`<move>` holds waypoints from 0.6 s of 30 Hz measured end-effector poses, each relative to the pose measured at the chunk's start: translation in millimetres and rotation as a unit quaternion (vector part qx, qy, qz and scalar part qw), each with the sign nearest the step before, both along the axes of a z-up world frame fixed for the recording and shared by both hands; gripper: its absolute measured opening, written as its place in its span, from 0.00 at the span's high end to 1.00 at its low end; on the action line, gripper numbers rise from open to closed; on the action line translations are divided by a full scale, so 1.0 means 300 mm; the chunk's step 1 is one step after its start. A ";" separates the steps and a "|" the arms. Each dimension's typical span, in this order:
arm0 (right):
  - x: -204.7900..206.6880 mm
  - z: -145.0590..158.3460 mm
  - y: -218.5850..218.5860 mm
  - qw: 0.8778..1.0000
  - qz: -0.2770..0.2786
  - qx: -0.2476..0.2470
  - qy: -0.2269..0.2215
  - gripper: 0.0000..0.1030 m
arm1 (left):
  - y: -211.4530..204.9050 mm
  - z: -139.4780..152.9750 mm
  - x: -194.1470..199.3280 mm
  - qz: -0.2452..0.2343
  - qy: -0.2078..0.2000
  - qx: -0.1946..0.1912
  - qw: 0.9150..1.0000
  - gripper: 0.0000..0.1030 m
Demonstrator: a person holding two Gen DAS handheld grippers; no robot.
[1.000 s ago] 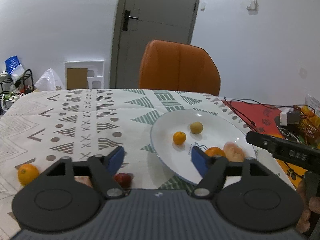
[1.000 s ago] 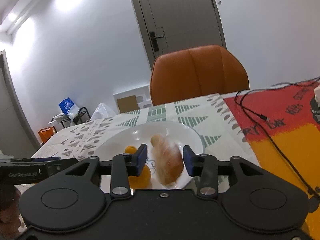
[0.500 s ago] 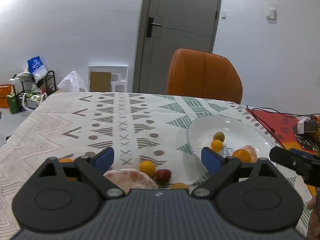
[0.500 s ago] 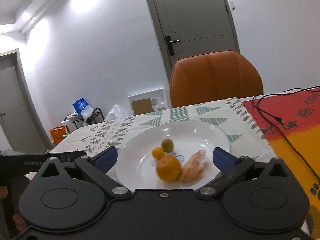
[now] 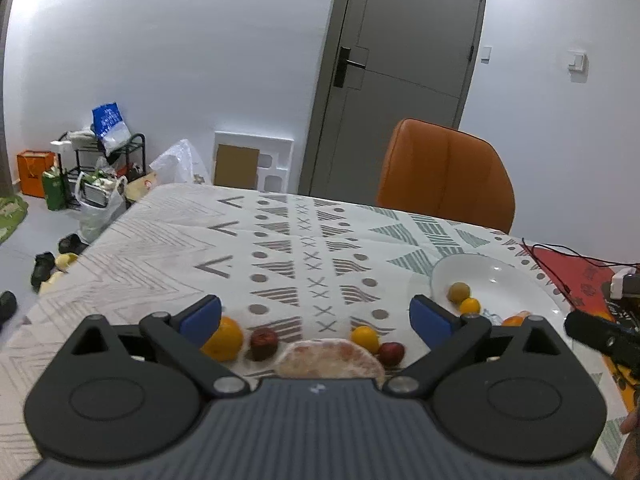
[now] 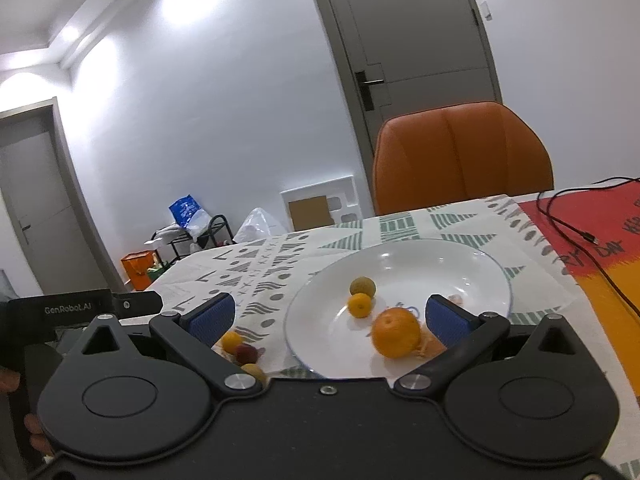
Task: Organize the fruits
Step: 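Withdraw both tools from the bowl back toward the fruit cluster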
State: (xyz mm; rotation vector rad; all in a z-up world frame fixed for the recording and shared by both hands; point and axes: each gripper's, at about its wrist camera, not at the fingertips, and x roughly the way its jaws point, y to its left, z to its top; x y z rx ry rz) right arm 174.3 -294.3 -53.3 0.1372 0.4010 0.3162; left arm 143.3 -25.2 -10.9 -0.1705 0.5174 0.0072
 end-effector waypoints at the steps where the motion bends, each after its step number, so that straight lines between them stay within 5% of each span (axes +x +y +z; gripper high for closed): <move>1: -0.002 0.002 0.004 1.000 0.004 0.003 -0.001 0.00 | 0.005 0.001 -0.005 0.000 0.000 0.006 1.000 0.03; 18: -0.022 0.018 0.097 1.000 0.020 -0.006 0.012 0.00 | 0.235 0.046 -0.090 0.045 0.000 0.001 0.999 0.03</move>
